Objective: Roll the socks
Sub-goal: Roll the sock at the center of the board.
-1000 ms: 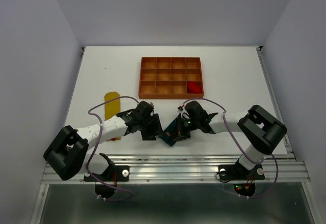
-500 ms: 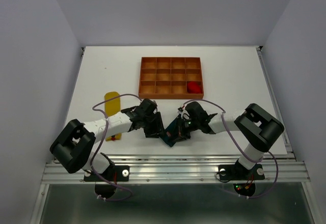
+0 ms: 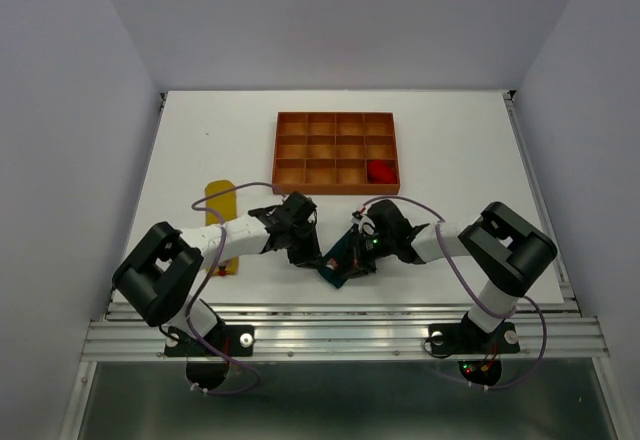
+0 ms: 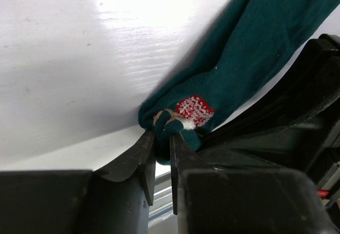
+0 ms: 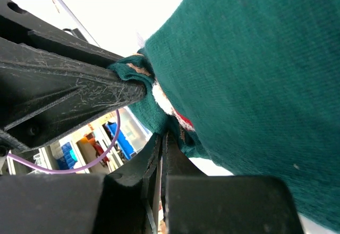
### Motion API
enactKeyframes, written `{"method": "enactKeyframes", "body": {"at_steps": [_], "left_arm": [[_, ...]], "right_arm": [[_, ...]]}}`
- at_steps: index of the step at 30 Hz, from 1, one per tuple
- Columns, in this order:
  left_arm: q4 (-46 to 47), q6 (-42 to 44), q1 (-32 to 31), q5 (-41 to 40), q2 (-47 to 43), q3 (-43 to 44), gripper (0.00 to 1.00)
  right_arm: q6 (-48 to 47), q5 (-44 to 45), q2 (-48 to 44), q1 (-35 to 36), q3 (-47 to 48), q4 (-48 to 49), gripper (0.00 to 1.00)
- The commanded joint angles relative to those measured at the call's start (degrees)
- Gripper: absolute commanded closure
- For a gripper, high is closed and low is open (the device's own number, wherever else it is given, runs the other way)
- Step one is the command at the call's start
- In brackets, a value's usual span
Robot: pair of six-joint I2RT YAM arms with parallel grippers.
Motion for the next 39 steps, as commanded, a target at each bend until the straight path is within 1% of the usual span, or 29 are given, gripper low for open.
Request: {"method": "enactKeyframes", "body": {"at_steps": [1, 2, 3, 6, 7, 8, 10, 11, 12, 13, 16, 21, 22, 24, 25, 27, 28, 30, 31, 33, 34, 39], "left_arm": [[-2.9, 1.4, -1.0, -2.4, 1.4, 4.1, 0.85], [-4.1, 1.4, -1.2, -3.0, 2.1, 4.6, 0.99], [-4.8, 1.5, -1.4, -3.0, 2.6, 5.8, 1.0], [-8.9, 1.6, -1.5, -4.1, 4.8, 8.1, 1.0], [-10.1, 1.6, -1.5, -4.5, 5.5, 8.8, 1.0], [-12.6, 1.6, -1.5, -5.0, 6.6, 9.5, 1.0], [-14.5, 1.5, -1.5, -5.1, 7.7, 11.4, 1.0], [-15.4, 1.5, -1.5, -4.9, 8.6, 11.9, 1.0], [-17.3, 1.5, -1.5, -4.9, 9.0, 12.5, 1.0], [-18.0, 1.5, -1.5, -4.7, 9.4, 13.4, 1.0], [-20.0, 0.9, -1.6, -4.5, 10.2, 14.6, 1.0], [-22.6, 0.4, -1.9, -5.4, 10.9, 16.8, 1.0], [-23.0, 0.3, -1.9, -5.6, 10.9, 17.1, 1.0], [-23.8, 0.2, -1.9, -6.0, 11.0, 17.6, 1.0], [-24.2, 0.1, -2.0, -6.0, 11.2, 17.8, 1.0], [-24.4, 0.1, -2.0, -5.8, 11.3, 18.1, 1.0], [-24.4, -0.1, -2.0, -5.7, 11.3, 18.2, 1.0], [-24.7, -0.1, -2.1, -5.8, 11.2, 18.3, 1.0], [-24.8, -0.2, -2.1, -5.8, 11.2, 18.3, 1.0], [-24.9, -0.3, -2.1, -5.5, 11.3, 18.3, 1.0], [-25.0, -0.3, -2.1, -5.5, 11.3, 18.3, 1.0], [-25.0, -0.2, -2.1, -5.2, 11.5, 18.2, 1.0]], "right_arm": [[-2.0, 0.4, 0.4, -0.5, -0.6, 1.4, 0.99], [-4.2, 0.6, 0.1, -0.5, 0.1, 0.6, 0.99], [-5.6, 1.0, -0.2, -0.5, 0.7, -0.9, 0.98], [-12.1, 4.7, -2.5, -0.5, 3.1, -7.9, 0.88], [-13.7, 7.3, -3.2, -0.5, 3.7, -11.0, 0.82], [-16.6, 9.0, -4.0, 0.9, 4.4, -12.3, 0.8], [-19.1, 11.8, -5.7, 2.1, 5.9, -14.2, 0.74], [-21.2, 14.4, -6.4, 2.9, 6.1, -15.4, 0.69], [-22.3, 15.5, -7.3, 4.5, 6.2, -15.4, 0.67], [-24.1, 18.1, -9.1, 5.4, 6.2, -15.4, 0.59], [-27.6, 24.7, -13.4, 9.6, 5.9, -15.6, 0.57], [-31.4, 30.9, -17.9, 15.0, 4.5, -14.5, 0.54], [-32.0, 33.6, -18.5, 15.9, 4.5, -14.6, 0.52], [-34.2, 36.0, -19.5, 17.6, 4.2, -14.7, 0.52], [-35.2, 40.5, -19.7, 19.8, 4.8, -15.9, 0.53], [-36.6, 45.0, -19.5, 21.9, 5.3, -16.2, 0.52], [-37.4, 48.6, -18.9, 23.9, 6.2, -16.3, 0.52], [-38.6, 51.1, -18.5, 25.8, 6.8, -18.7, 0.52], [-38.7, 54.7, -17.4, 26.7, 7.8, -19.7, 0.52], [-40.0, 56.7, -16.3, 28.8, 8.8, -20.6, 0.52], [-40.1, 59.0, -15.2, 29.4, 9.8, -21.1, 0.52], [-41.7, 61.9, -13.5, 32.3, 11.1, -20.8, 0.53]]}}
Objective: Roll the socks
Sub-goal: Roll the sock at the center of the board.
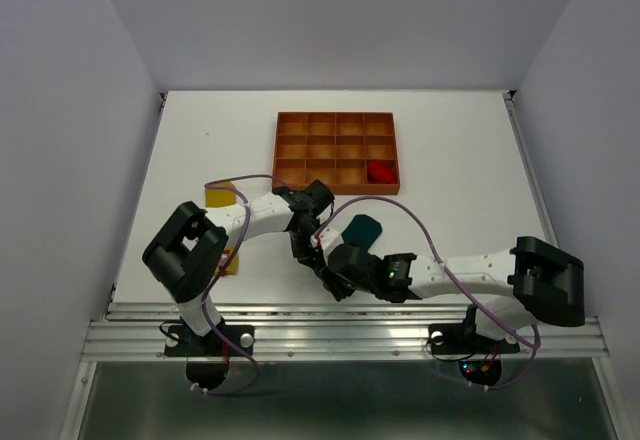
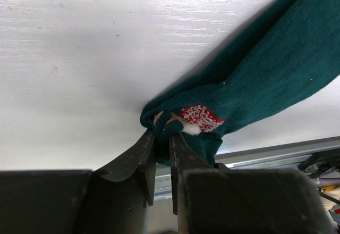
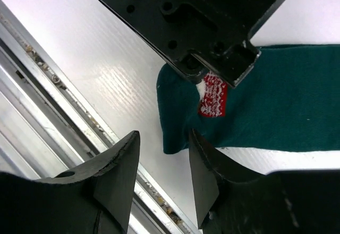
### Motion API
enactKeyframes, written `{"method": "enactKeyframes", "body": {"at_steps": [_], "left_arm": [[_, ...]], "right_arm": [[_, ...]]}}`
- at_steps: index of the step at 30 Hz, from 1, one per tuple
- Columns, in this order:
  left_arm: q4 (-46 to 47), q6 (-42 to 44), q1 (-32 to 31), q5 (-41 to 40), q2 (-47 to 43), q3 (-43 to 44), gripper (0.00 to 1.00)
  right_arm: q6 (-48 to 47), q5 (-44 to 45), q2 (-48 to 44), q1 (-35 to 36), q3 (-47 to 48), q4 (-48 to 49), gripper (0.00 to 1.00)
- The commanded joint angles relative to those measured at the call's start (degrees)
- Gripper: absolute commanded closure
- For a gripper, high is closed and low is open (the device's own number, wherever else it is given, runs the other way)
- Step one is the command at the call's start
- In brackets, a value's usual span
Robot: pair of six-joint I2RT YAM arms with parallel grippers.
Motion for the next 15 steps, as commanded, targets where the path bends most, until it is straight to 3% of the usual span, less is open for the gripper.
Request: {"method": "enactKeyframes", "body": {"at_steps": [1, 8, 15], "left_arm": [[-2.8, -0.2, -0.3, -0.7, 0.1, 1.7, 1.0], [-2.8, -0.4, -0.4, -0.4, -0.1, 1.5, 1.0], [-2.7, -0.8, -0.4, -0.2, -0.2, 1.6, 1.0]], "right_arm": [[-2.6, 8.3, 1.1, 2.5, 3.4, -0.4, 0.53], [-5.9, 13.0, 5.1, 5.3, 5.8, -2.0, 0.54], [-4.6, 16.6, 9.6, 6.3, 7.9, -3.8, 0.64]]}}
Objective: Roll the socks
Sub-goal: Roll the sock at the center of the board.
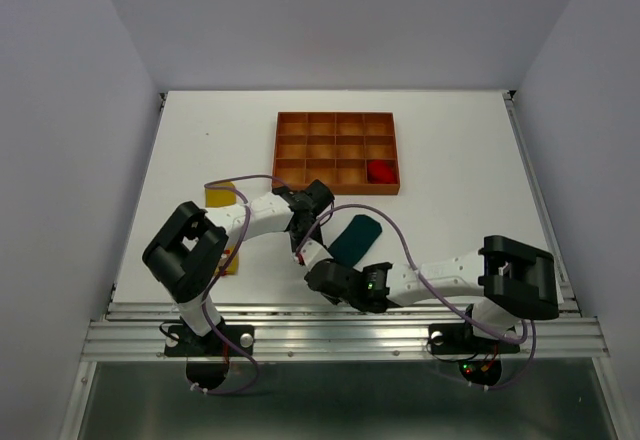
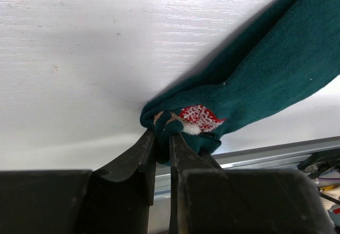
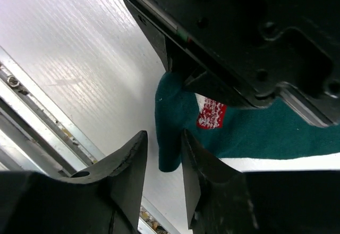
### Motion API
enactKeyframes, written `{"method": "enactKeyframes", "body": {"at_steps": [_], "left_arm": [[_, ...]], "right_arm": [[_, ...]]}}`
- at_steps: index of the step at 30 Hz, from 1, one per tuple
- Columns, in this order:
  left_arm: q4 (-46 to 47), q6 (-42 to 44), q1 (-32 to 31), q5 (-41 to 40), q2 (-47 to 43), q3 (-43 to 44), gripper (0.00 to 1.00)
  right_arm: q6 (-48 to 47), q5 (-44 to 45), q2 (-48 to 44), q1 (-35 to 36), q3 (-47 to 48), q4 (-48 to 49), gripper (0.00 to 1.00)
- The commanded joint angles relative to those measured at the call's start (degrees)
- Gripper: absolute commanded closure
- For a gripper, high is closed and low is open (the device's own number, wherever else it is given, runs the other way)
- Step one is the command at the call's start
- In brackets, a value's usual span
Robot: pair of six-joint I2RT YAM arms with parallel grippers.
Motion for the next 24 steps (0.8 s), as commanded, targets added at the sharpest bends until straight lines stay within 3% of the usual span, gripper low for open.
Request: {"method": "enactKeyframes", "body": {"at_steps": [1, 4, 8, 10, 14, 24], "left_arm": [[-2.6, -0.4, -0.4, -0.3, -0.2, 1.6, 1.0], [-2.5, -0.6, -0.4, -0.3, -0.3, 1.4, 1.0], [-1.9, -1.4, -0.3, -0.2, -1.4, 0.7, 1.0], [-1.7, -1.8, -0.3, -0.2, -2.1, 0.1, 0.97], [-1.5, -2.5, -0.2, -1.2, -3.8, -0.2, 0.71], [4.1, -4.1, 2.3, -4.7, -15.0, -5.6, 0.5]], "right_arm": [[0.7, 4.3, 1.7, 0.5, 2.7, -0.8, 0.72], [2.6, 6.0, 2.1, 0.5, 2.7, -0.8, 0.87], [6.6, 6.6, 1.9, 0.5, 2.0, -0.8, 0.99], [7.8, 3.8, 1.6, 0.5, 1.7, -0.6, 0.99], [11.5, -3.8, -1.0, -2.0, -0.5, 1.2, 0.99], [16.1, -24.9, -5.1, -13.0, -5.6, 6.3, 0.99]]}}
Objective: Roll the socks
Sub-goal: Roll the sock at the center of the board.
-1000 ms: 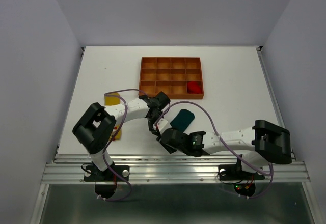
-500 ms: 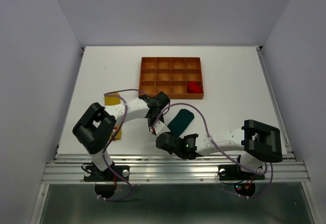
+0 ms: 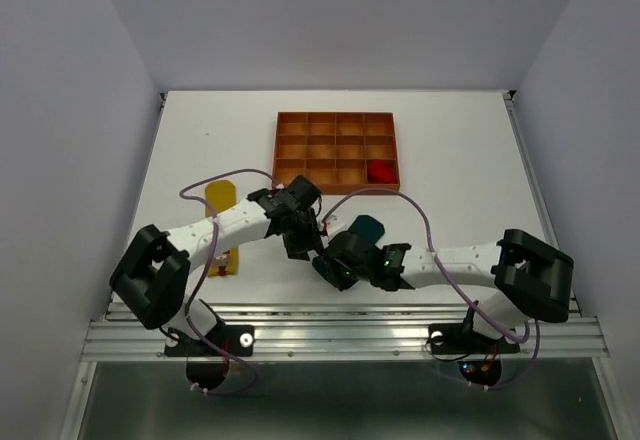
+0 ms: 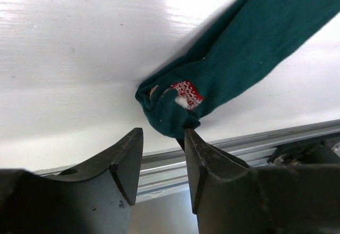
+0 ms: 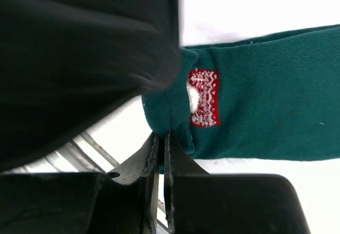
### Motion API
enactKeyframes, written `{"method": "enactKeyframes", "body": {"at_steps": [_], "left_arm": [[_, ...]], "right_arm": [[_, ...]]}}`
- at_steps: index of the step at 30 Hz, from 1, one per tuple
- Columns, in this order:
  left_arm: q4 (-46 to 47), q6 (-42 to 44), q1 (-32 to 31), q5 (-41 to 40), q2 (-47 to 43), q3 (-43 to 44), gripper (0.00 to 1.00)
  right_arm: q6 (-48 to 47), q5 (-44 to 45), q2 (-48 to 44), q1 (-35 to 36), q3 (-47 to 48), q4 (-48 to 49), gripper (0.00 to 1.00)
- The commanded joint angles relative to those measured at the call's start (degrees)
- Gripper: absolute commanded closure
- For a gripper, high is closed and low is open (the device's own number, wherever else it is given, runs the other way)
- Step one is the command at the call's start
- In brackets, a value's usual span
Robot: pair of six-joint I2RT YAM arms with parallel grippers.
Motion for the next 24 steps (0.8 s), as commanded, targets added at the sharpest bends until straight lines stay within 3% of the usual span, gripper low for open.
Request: {"method": "enactKeyframes", "body": {"at_steps": [1, 14, 24], "left_arm": [[2.3, -0.9, 1.8, -2.3, -5.5, -2.7, 0.5], [11.1, 2.7, 3.3, 1.6, -9.6, -9.2, 0.5], [15.6, 5.5, 3.3, 4.4, -6.1, -9.4, 0.5]], "right_arm": [[3.4, -12.3, -1.4, -4.1, -2.4, 4.4, 0.99], [13.5, -33.9, 0.8, -18.5, -7.2, 14.2, 0.99], [19.5, -38.2, 5.8, -24.9, -10.8, 16.9, 0.99]]}}
